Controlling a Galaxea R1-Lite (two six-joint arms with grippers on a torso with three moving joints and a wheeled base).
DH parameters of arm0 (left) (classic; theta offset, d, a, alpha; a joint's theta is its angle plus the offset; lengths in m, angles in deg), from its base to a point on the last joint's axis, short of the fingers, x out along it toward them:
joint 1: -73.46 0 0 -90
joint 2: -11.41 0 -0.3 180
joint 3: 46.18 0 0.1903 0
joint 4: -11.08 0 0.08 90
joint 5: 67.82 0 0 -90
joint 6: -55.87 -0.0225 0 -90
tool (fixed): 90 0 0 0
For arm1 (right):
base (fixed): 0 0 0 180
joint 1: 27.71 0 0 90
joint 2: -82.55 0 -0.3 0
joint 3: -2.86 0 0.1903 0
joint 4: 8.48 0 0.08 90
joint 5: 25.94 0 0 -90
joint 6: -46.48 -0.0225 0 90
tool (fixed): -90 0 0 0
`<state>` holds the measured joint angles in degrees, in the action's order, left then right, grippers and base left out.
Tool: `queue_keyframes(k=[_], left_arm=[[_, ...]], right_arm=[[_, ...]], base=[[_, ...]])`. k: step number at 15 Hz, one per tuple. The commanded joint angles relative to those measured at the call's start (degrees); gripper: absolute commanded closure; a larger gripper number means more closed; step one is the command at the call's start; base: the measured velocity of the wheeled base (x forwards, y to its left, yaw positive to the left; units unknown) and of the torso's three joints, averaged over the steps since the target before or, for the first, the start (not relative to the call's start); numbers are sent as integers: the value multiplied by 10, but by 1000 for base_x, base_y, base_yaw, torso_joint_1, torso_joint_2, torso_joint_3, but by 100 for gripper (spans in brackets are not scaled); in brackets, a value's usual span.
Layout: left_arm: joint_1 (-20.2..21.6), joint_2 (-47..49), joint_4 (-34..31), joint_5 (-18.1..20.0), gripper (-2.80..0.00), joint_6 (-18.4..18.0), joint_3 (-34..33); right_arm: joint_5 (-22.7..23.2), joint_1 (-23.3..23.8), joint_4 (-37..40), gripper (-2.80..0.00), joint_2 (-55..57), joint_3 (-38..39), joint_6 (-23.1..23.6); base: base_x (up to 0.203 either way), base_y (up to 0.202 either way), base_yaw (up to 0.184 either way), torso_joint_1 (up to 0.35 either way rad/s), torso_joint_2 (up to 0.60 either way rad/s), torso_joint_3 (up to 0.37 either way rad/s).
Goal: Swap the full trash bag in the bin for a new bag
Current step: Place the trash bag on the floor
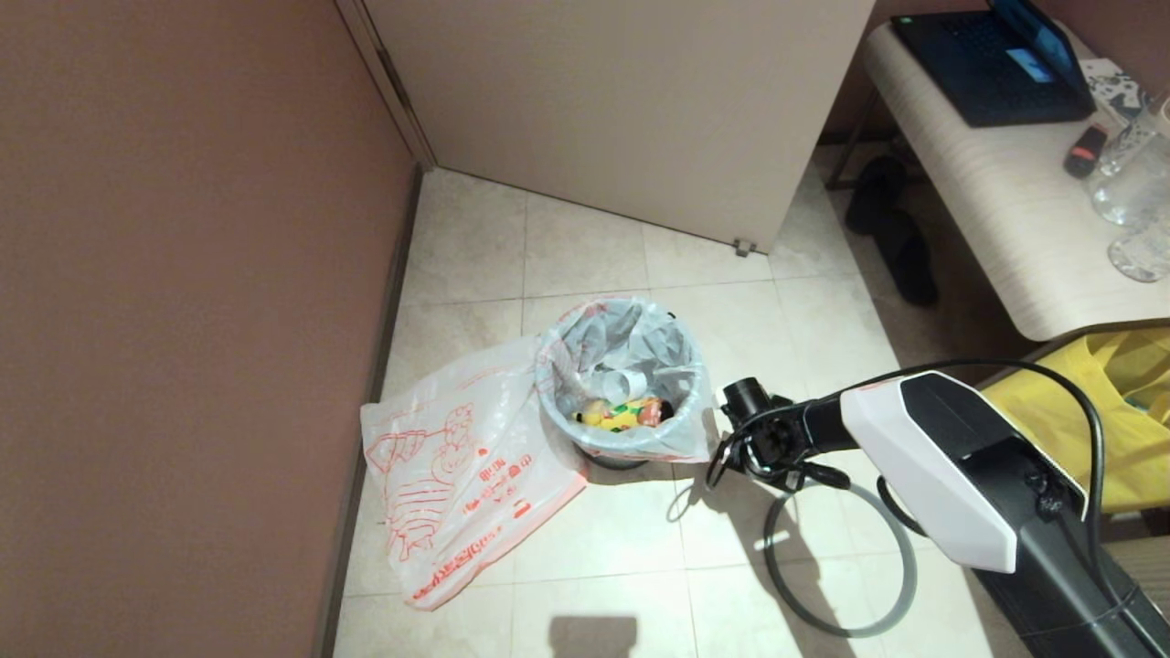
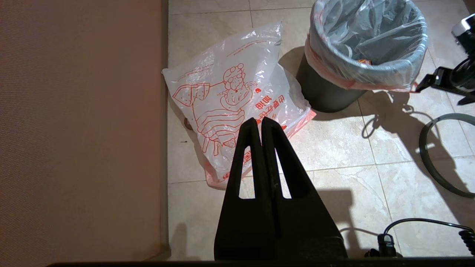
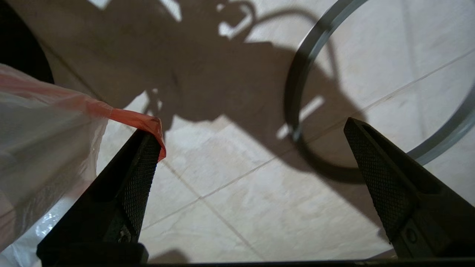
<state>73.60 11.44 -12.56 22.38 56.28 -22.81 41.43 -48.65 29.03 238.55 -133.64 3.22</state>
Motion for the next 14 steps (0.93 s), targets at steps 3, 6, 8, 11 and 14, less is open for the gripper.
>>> queue_keyframes(k=[3,6,8,11,14], left_arm=[[0,0,0,0,0,0,0],[0,0,0,0,0,0,0],[0,1,0,0,0,0,0],[0,1,0,0,0,0,0],[0,1,0,0,0,0,0]], right_arm=[[-120,19,30,-280,-64,2,59],[-222,19,50,-280,-76,5,91],[-249,17,67,-280,-80,7,93],[-292,14,84,-280,-77,9,94],[-302,15,73,-280,-71,7,112]], base=[[0,0,0,0,0,0],[0,0,0,0,0,0],[0,0,0,0,0,0],[0,0,0,0,0,0],[0,0,0,0,0,0]])
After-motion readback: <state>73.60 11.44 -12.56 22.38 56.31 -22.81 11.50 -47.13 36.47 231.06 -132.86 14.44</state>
